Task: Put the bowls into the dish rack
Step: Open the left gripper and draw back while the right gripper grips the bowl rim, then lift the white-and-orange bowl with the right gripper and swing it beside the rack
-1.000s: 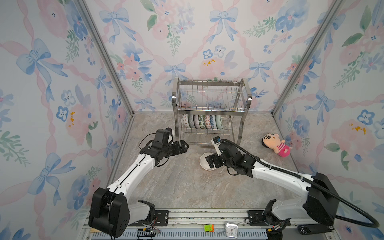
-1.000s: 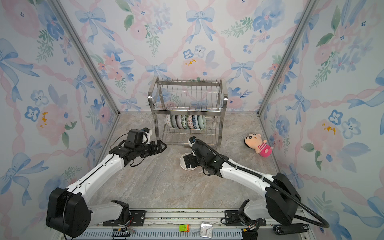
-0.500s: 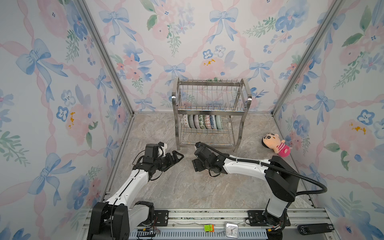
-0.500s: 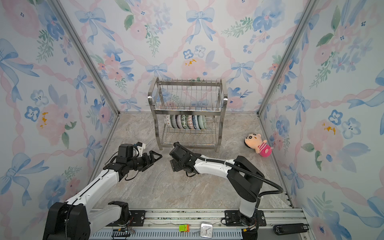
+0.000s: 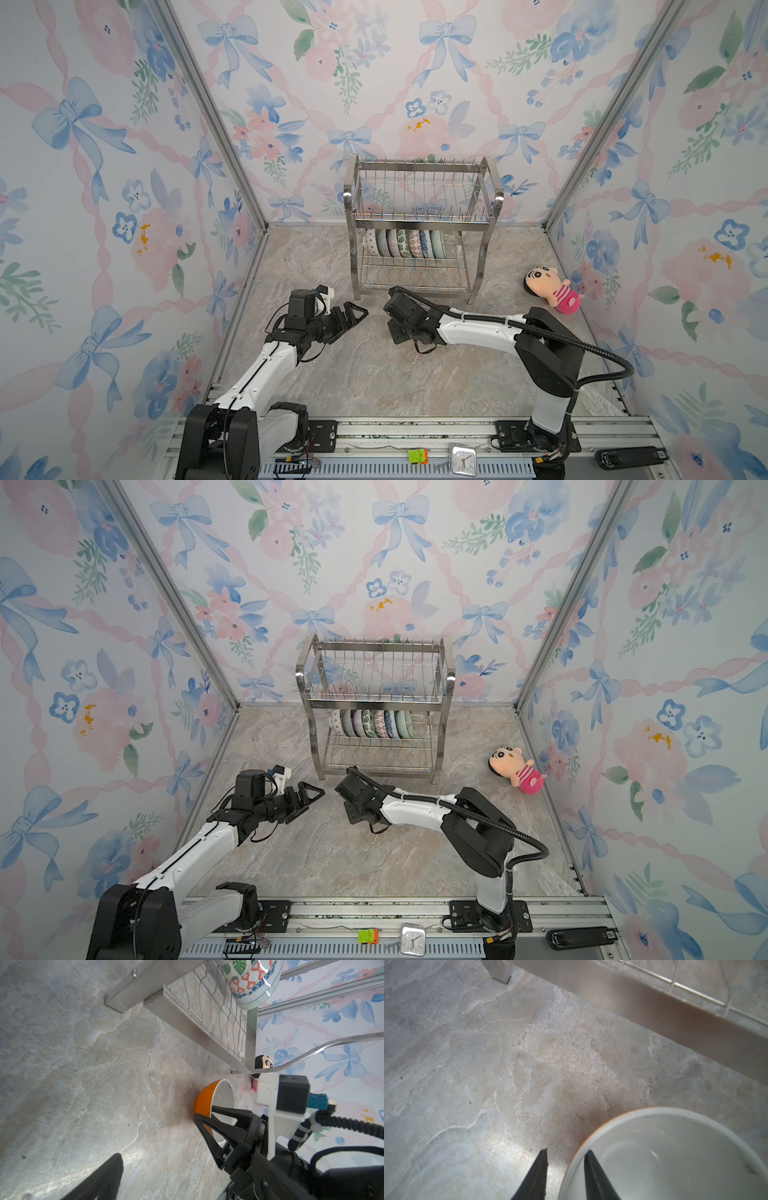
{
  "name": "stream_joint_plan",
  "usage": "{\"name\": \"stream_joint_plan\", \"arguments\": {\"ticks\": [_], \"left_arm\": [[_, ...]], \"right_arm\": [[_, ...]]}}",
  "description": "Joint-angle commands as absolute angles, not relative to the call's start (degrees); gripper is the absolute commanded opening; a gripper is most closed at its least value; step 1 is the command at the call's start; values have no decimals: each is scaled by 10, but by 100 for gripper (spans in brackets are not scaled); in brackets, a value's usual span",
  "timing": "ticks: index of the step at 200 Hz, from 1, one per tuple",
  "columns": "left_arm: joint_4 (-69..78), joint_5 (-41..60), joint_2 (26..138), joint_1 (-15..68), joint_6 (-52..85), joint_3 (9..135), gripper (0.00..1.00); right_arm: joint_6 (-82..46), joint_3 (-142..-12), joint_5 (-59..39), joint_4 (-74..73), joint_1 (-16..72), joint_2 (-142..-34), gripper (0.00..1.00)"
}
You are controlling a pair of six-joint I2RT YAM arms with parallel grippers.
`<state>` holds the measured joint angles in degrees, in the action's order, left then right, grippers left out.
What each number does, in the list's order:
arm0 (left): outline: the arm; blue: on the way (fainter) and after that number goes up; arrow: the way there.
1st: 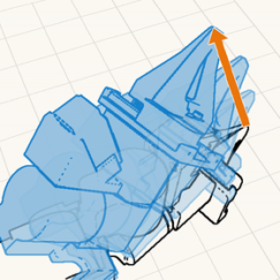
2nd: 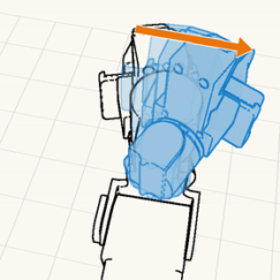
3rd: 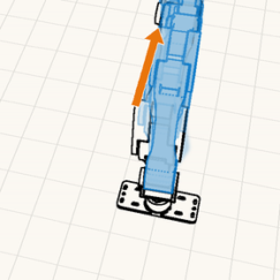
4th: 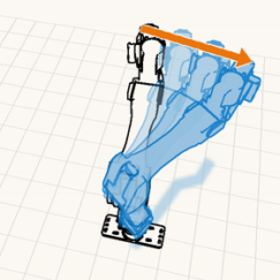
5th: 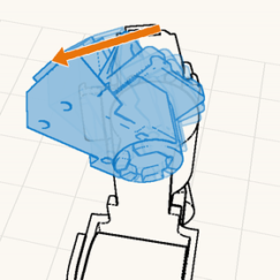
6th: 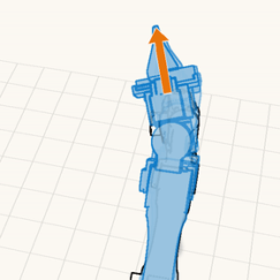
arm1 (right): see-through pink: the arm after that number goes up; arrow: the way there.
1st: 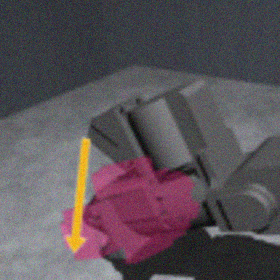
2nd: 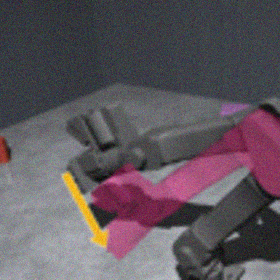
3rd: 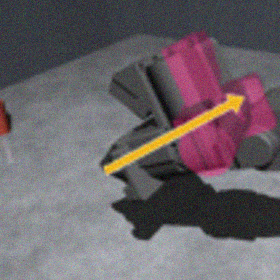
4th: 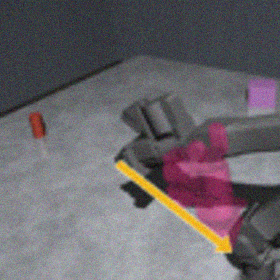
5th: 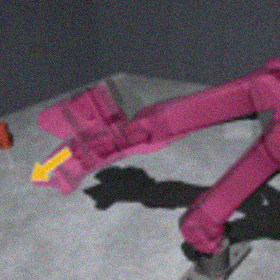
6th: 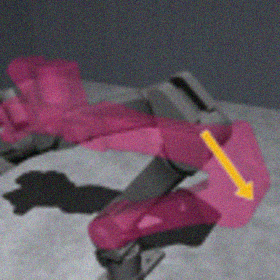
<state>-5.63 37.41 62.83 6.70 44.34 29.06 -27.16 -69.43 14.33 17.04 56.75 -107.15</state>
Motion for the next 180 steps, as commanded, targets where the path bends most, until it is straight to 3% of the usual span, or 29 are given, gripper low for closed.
{"name": "stream_joint_plan", "arguments": {"ticks": [1,74,133,180], "left_arm": [[-47,384,629,65,455,282,98],[-24,388,638,83,467,289,98],[-24,354,638,123,458,314,98],[6,330,650,169,473,341,98]], "right_arm": [[-268,-705,153,198,569,-1078,21],[-254,-694,139,197,564,-1041,0],[-240,-636,110,169,553,-951,0],[-246,-572,101,188,495,-844,0]]}}
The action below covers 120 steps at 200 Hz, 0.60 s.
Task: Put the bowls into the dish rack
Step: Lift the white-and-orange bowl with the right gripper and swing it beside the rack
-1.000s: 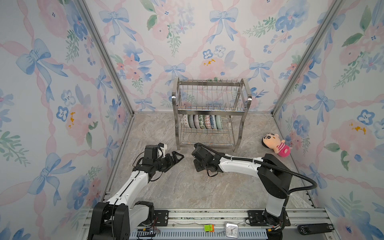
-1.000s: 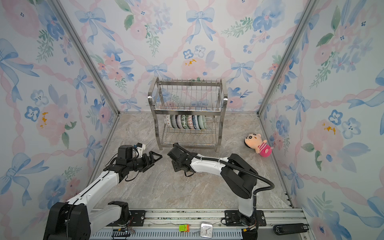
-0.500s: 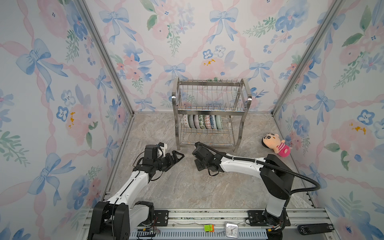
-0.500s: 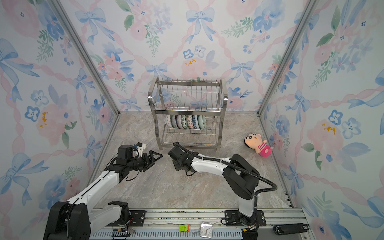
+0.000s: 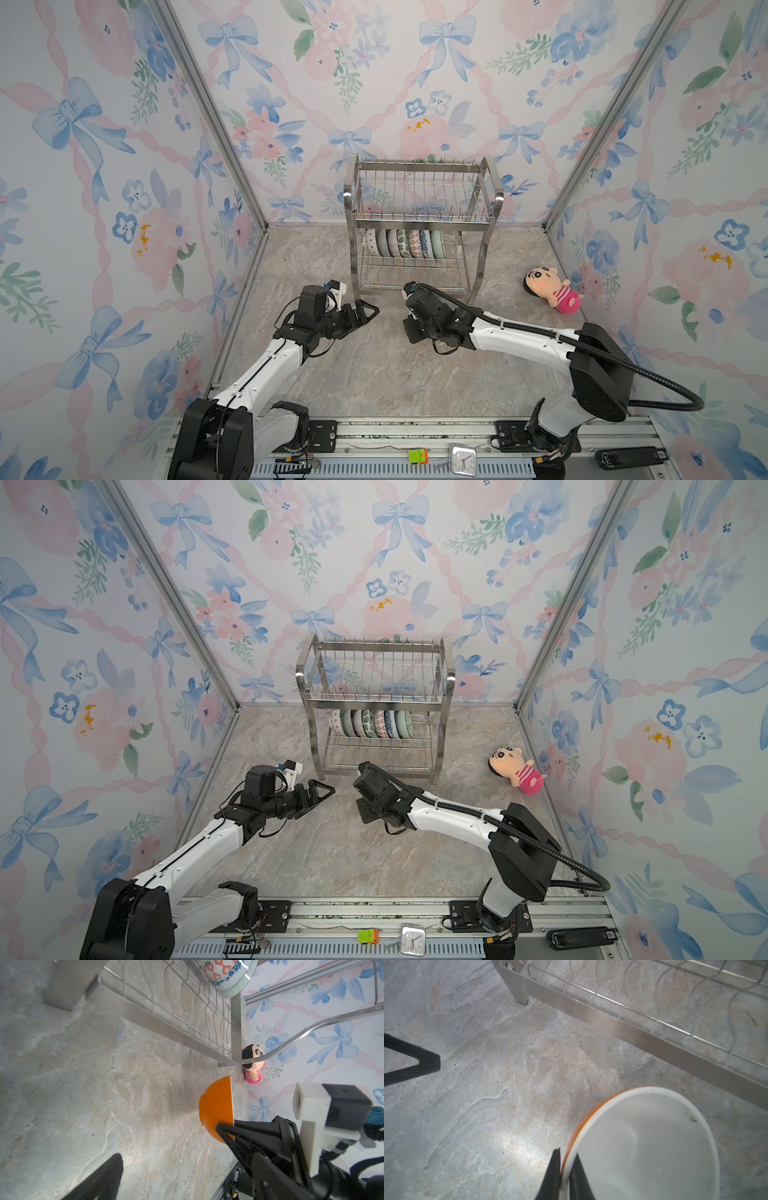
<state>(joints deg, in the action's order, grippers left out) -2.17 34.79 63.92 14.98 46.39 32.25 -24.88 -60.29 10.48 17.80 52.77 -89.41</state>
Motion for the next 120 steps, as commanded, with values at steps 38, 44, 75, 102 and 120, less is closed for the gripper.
{"name": "stream_joint_plan", "arguments": {"ticks": [38,44,75,102,120], "left_arm": [[67,294,674,225,523,356,98],[69,283,679,237,523,363,98],[109,243,709,297,544,384,98],[135,204,749,341,561,408,98],[150,187,781,363,569,442,98]], "right_arm": [[-248,-501,82,218,418,-744,0],[-248,-490,76,225,404,-726,0],[-243,-447,44,260,317,-632,0],[-231,-435,-2,284,202,-572,0],[-224,-442,-42,293,127,-564,0]]}}
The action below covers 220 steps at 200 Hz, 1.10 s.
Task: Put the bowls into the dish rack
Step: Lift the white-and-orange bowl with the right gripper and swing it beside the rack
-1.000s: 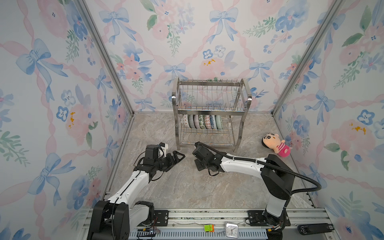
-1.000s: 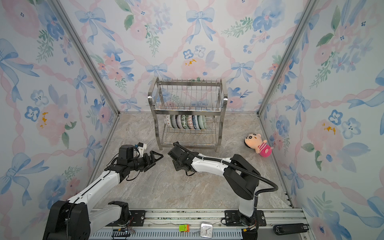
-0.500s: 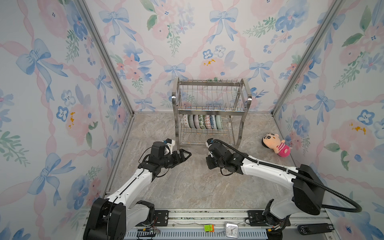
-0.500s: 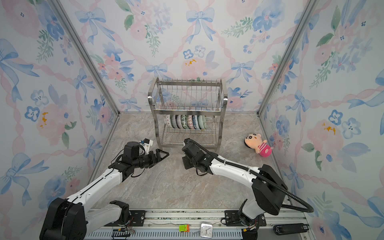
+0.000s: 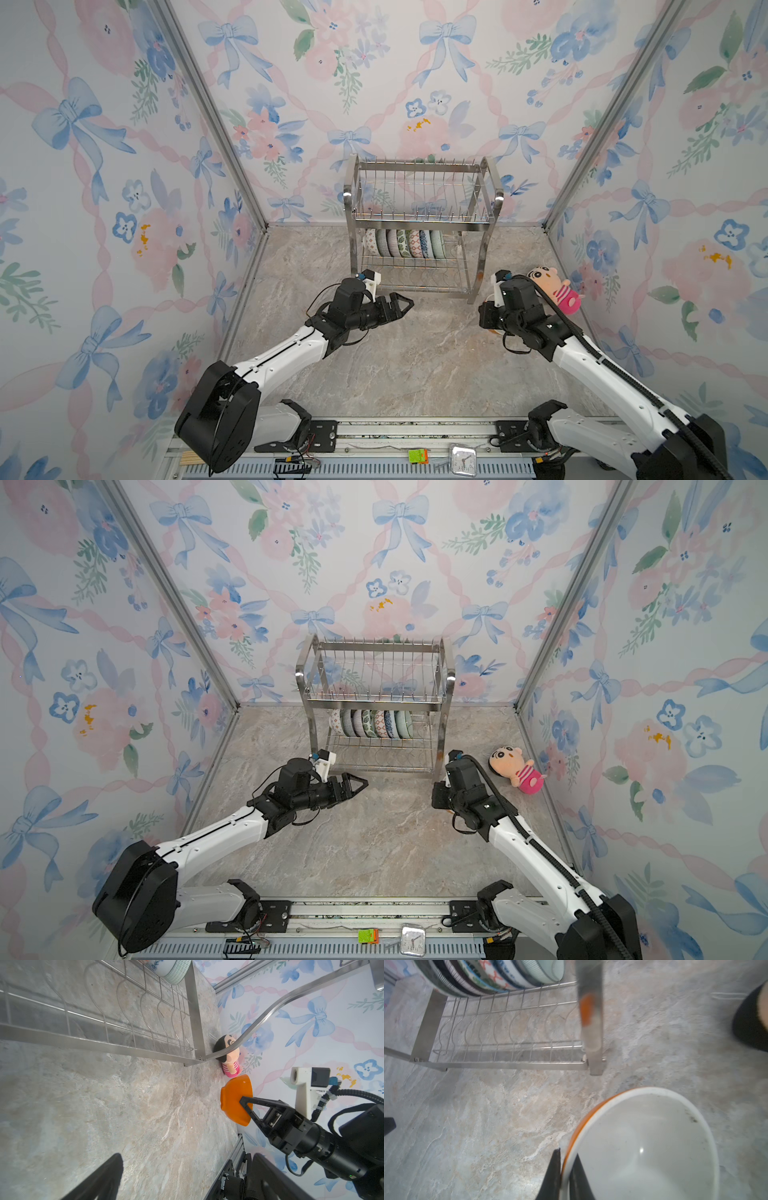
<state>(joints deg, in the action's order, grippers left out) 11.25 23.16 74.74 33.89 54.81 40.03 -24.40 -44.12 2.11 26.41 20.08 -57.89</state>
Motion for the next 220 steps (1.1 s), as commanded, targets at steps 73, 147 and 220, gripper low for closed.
{"name": "stream_joint_plan", "arguments": {"ticks": [73,147,220], "left_arm": [[170,121,874,423,553,542,98],[175,67,905,428,548,577,98],[163,60,910,421,540,593,98]], "right_arm": [[-241,-519,-154,211,-33,-677,0],[-291,-666,-314,54,-71,-850,0],[-325,-759,-435,-79,-44,-983,0]]}}
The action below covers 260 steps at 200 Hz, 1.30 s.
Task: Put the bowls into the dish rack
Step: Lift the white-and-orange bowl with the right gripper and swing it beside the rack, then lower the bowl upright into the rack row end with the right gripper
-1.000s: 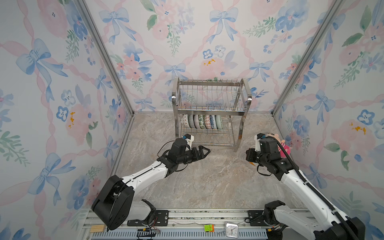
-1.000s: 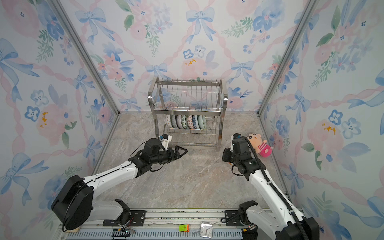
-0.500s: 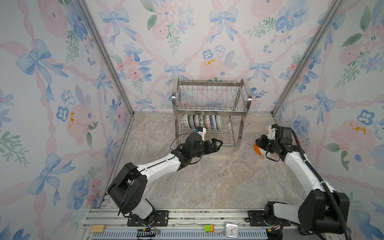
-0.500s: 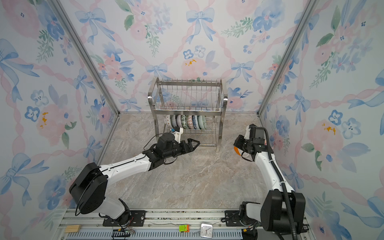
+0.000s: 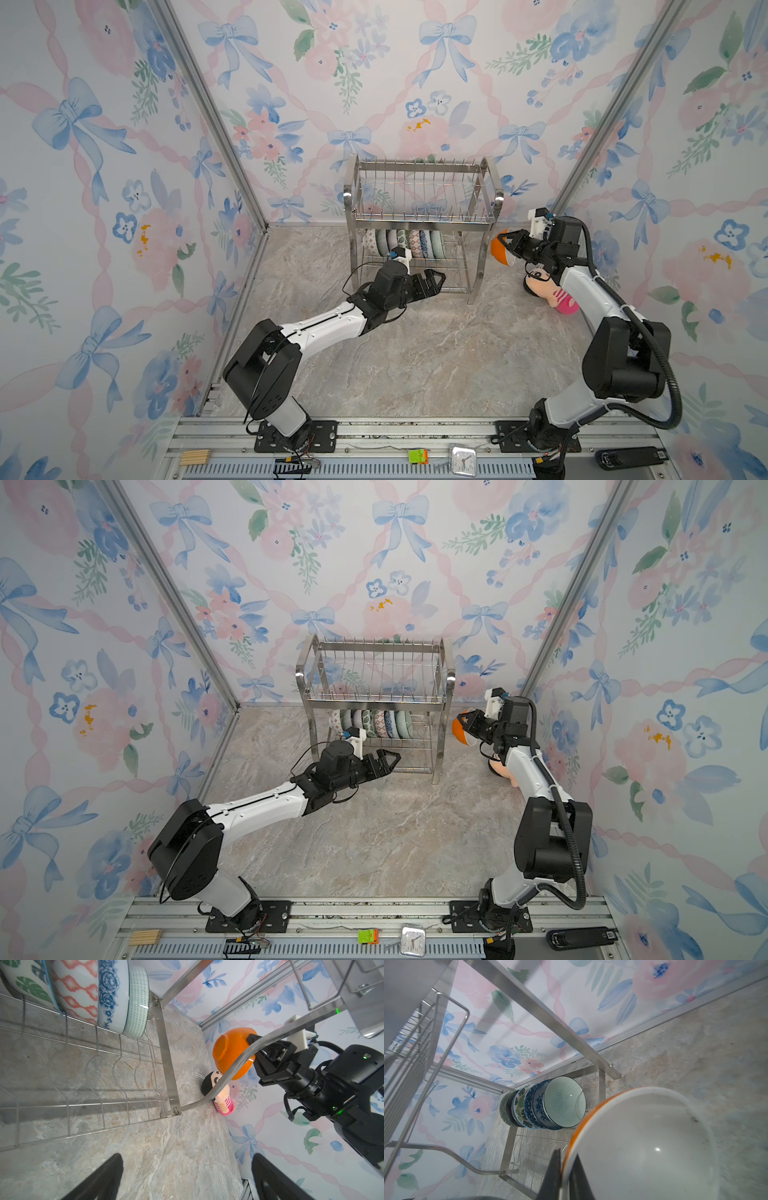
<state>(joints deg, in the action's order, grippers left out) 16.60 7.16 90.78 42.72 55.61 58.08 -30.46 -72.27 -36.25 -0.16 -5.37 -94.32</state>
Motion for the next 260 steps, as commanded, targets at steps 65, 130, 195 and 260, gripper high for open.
{"name": "stream_joint_plan", "arguments": {"ticks": [65,130,195,260], "left_arm": [[148,62,906,407,531,588,98],[139,72,904,396,527,590,98],[130,73,903,391,523,590,98],[119,71,907,389,519,597,98]], "right_arm": [[-297,-833,-477,-50,4,-1056,0],[-339,-851,-501,-106,25,-1103,0],[-376,-867,-530,-151,22,-1135,0],[-418,-868,-565,-211,10,-1162,0]]}}
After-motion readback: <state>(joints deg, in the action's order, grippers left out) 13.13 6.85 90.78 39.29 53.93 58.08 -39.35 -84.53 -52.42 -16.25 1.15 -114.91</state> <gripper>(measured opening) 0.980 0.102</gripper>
